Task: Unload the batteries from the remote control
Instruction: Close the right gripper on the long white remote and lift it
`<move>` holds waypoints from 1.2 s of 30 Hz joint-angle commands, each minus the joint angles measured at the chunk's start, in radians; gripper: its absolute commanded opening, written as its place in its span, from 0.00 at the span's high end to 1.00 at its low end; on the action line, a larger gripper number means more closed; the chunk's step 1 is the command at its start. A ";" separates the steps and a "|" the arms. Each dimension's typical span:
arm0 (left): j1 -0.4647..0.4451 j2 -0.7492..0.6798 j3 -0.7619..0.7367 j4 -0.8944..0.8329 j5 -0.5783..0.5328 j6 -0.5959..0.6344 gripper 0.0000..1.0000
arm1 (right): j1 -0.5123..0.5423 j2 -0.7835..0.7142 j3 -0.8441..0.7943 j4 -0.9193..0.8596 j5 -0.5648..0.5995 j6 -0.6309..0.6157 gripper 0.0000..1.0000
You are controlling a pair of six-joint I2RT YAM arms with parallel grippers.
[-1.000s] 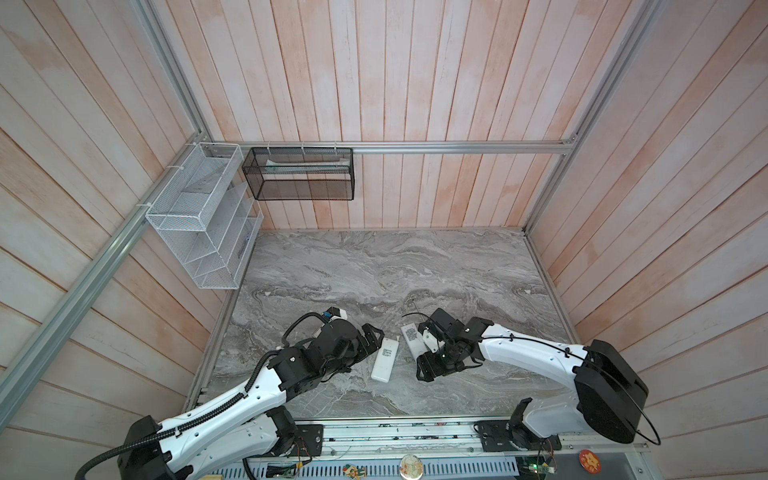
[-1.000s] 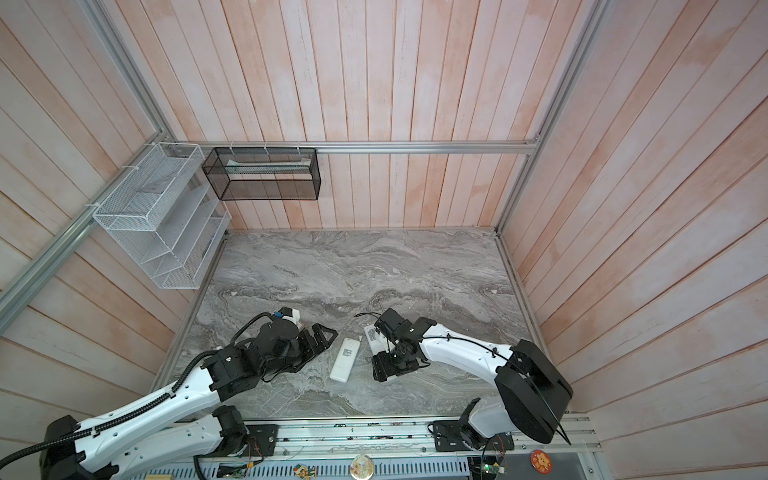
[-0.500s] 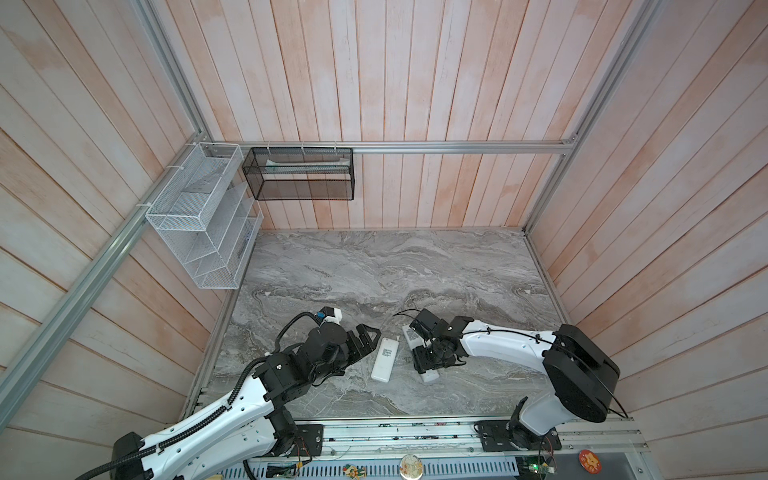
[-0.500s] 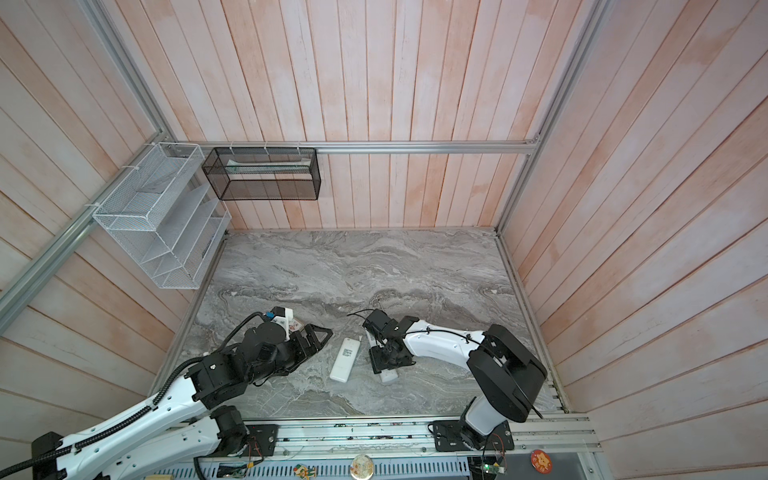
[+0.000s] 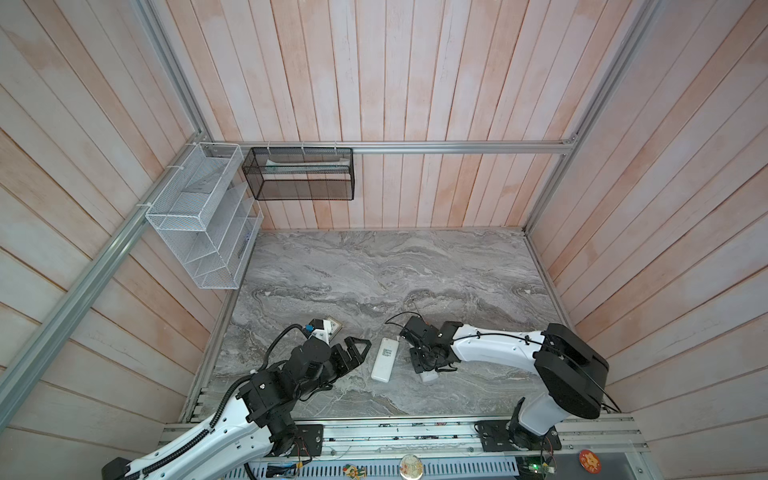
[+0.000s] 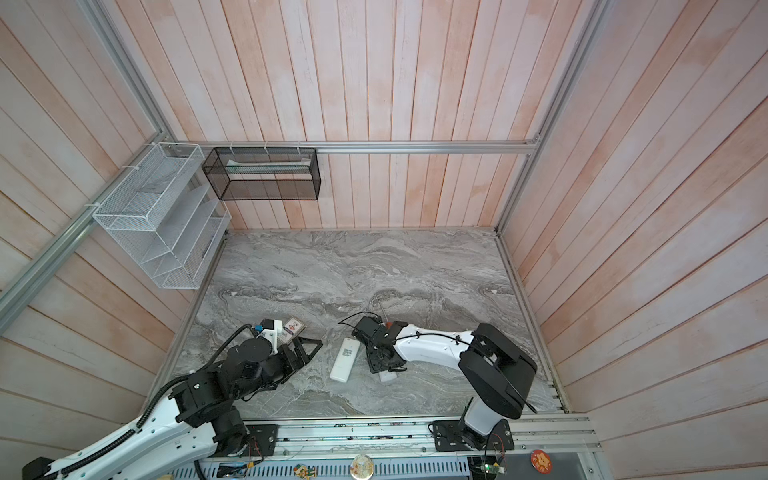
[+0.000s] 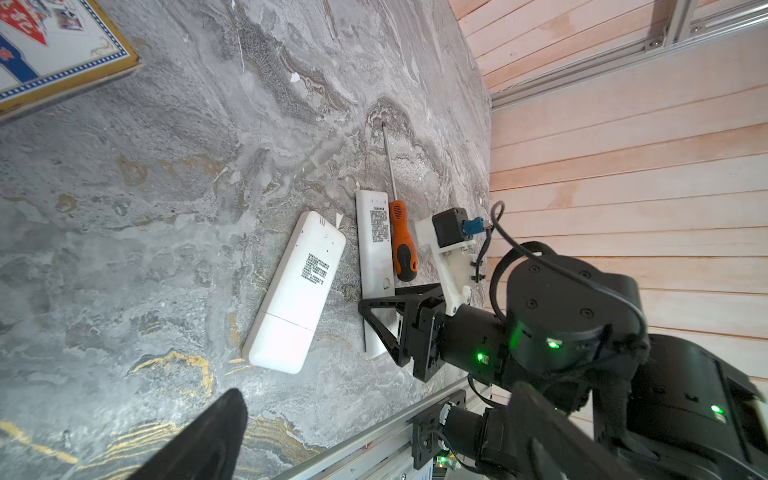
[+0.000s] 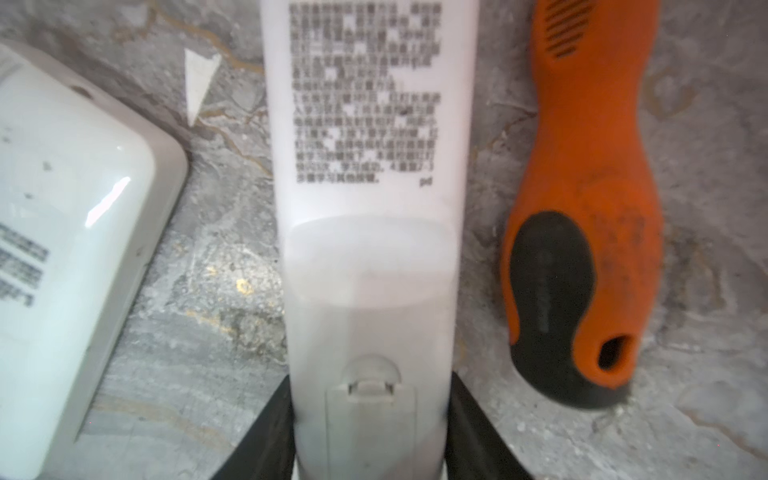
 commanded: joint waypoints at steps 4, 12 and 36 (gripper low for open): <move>-0.002 0.065 0.006 0.087 0.023 -0.013 0.00 | 0.004 -0.074 -0.026 -0.004 -0.030 -0.058 0.68; -0.001 0.122 0.030 0.162 0.058 0.008 0.00 | 0.004 -0.302 -0.038 0.049 -0.078 -0.104 0.72; 0.141 0.219 0.114 0.378 0.184 0.034 0.14 | 0.117 -0.347 0.250 0.002 -0.319 -0.203 0.78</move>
